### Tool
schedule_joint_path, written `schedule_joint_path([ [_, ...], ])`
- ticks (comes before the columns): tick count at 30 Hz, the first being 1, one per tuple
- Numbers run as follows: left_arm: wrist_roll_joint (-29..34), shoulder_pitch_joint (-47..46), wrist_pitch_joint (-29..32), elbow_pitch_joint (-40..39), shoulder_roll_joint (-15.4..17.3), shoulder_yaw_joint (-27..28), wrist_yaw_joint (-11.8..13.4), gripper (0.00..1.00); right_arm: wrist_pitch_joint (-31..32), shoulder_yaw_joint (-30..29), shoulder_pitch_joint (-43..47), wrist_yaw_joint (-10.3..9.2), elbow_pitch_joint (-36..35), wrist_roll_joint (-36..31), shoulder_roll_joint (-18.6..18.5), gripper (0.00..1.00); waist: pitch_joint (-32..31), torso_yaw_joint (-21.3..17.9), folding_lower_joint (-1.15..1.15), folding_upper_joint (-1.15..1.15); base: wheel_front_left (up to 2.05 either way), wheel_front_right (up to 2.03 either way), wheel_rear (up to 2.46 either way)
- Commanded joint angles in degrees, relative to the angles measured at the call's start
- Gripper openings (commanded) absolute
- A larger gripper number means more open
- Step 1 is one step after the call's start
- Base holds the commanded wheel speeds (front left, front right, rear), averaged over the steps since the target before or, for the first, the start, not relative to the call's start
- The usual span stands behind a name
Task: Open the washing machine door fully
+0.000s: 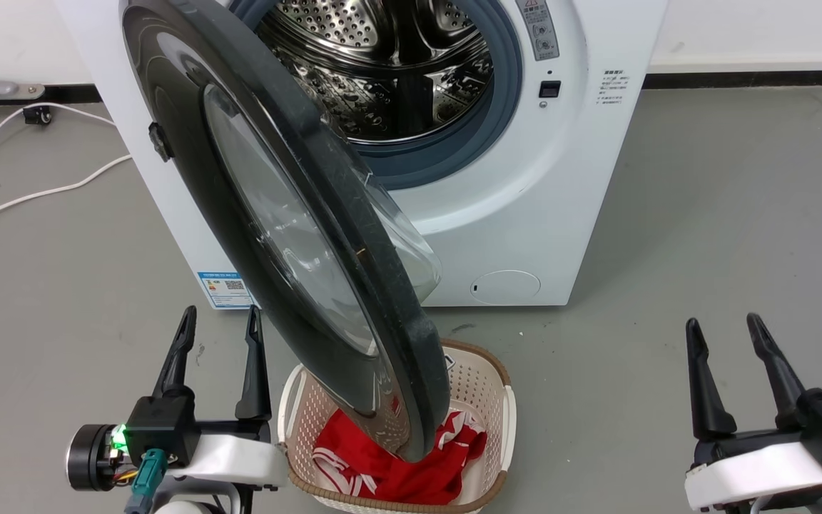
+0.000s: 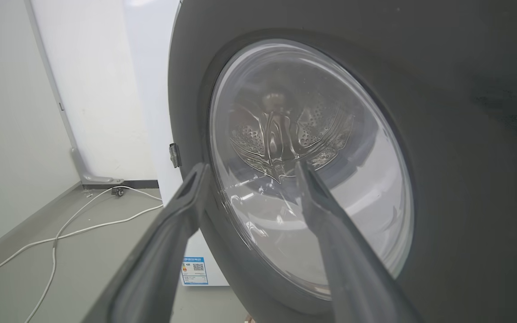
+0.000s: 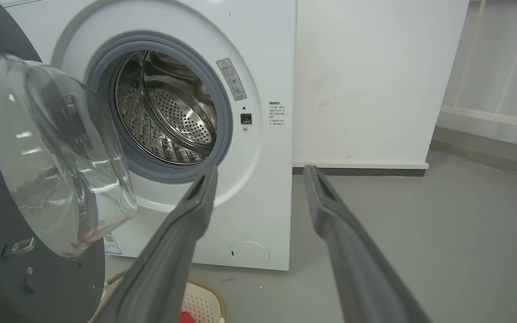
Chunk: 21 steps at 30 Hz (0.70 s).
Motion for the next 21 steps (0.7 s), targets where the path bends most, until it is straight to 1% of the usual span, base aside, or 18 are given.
schedule_joint_path([
  [1, 0.18, 0.84, -0.14, -0.05, -0.04, -0.01, -0.26, 1.0, -0.14, -0.13, 0.53, -0.04, 0.36, -0.8, 0.29, 1.0, 0.0, -0.06, 0.0, 0.0, 0.0, 0.0, 0.0],
  [8, 0.68, 0.82, -0.14, -0.01, -0.03, 0.33, -0.47, 1.0, -0.42, -0.36, -0.22, -0.04, 2.22, -0.99, 0.45, 1.0, 0.01, -0.55, 0.0, 0.0, 0.0, 0.0, 0.0],
  [15, 0.43, 0.88, -0.14, 0.38, -0.04, 0.31, -0.75, 1.0, -0.82, -0.49, -0.92, -0.04, 2.28, -0.73, 0.46, 1.0, 0.3, -0.63, 0.0, 0.0, 0.0, 0.0, 0.0],
  [16, 0.36, 0.83, -0.13, 0.47, -0.03, 0.35, -0.79, 0.5, -0.81, -0.5, -0.93, -0.04, 2.29, -0.72, 0.47, 1.0, 0.3, -0.61, 0.0, 0.0, 0.0, 0.0, 0.0],
  [17, 0.28, 0.81, -0.14, 0.53, -0.04, 0.35, -0.85, 0.11, -0.79, -0.51, -0.93, -0.04, 2.28, -0.69, 0.47, 1.0, 0.29, -0.58, 0.0, 0.0, 0.0, 0.0, 0.0],
  [18, 0.18, 0.81, -0.14, 0.67, -0.04, 0.35, -0.91, 0.0, -0.8, -0.54, -0.92, -0.04, 2.23, -0.69, 0.47, 1.0, 0.31, -0.56, 0.0, 0.0, 0.0, 0.0, 0.0],
  [21, 0.24, 0.84, -0.13, 0.81, -0.04, 0.4, -0.95, 0.0, -0.76, -0.53, -0.73, -0.04, 2.14, -0.56, 0.47, 1.0, 0.29, -0.5, 0.0, 0.0, 0.0, 0.0, 0.0],
])
